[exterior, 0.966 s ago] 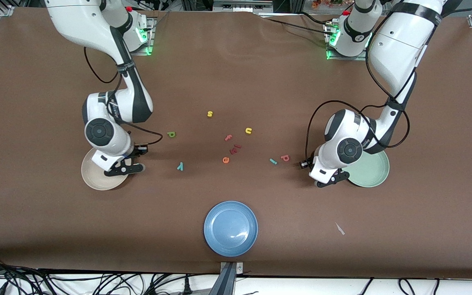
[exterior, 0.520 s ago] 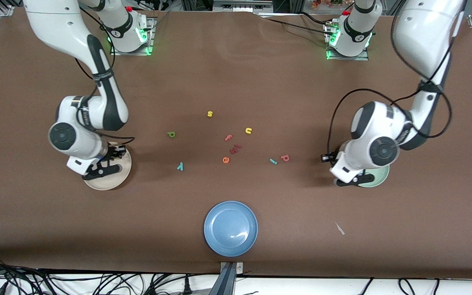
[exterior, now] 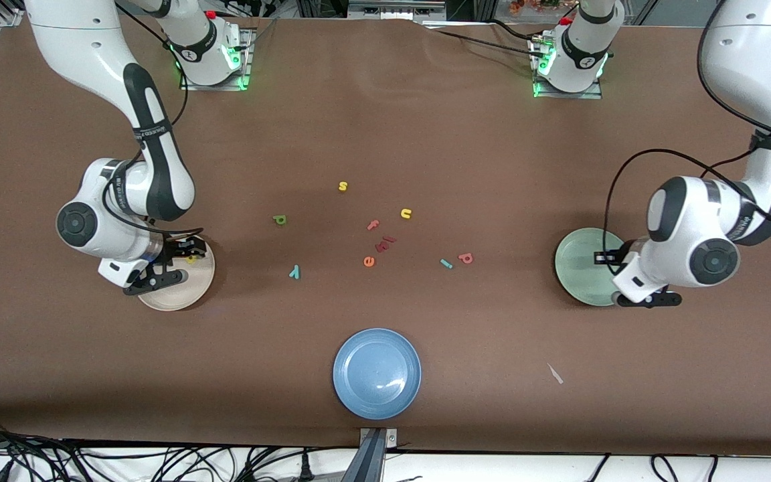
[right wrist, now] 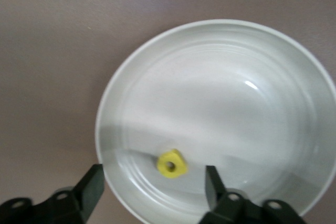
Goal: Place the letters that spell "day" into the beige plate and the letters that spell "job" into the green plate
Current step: 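Place the yellow letter on the white plate while the left gripper places the blue o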
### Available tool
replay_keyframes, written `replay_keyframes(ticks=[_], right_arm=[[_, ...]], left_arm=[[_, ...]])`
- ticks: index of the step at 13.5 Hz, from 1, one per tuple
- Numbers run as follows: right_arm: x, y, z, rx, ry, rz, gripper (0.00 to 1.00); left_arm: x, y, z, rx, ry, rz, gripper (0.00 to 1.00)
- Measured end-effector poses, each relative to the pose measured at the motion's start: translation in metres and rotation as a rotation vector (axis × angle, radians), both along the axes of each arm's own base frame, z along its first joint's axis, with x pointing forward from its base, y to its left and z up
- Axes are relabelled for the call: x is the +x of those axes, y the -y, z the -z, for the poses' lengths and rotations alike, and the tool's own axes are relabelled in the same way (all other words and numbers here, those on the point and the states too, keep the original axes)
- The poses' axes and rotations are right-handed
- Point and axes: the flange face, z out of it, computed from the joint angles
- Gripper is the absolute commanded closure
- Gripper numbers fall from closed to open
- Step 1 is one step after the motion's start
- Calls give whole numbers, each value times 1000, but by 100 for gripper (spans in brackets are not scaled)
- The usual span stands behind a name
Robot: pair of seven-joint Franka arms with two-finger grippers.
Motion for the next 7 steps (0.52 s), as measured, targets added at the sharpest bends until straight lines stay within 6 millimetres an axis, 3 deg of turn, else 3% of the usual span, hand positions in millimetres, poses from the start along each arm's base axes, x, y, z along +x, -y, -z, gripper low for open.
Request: replay_keyframes(ticks=[2,3,4,5,7], right_arm=[[-3,-25,1,5,-5,48,0],[-5,-40,2,10,-9,72,0],[-6,-54,2,15,-9,98,0],[-7,-69,0,22,-6,124,0],[-5,-101,-8,33,8,177,0]], left_arm=[[3,-24,15,-20,24,-3,84],[4,-27,22,-25,29,-3,63],[4,-25,28,-29,27,-1,24],[4,-22,31,-32,26,3,0],[6,-17,31,-37,35,9,0]])
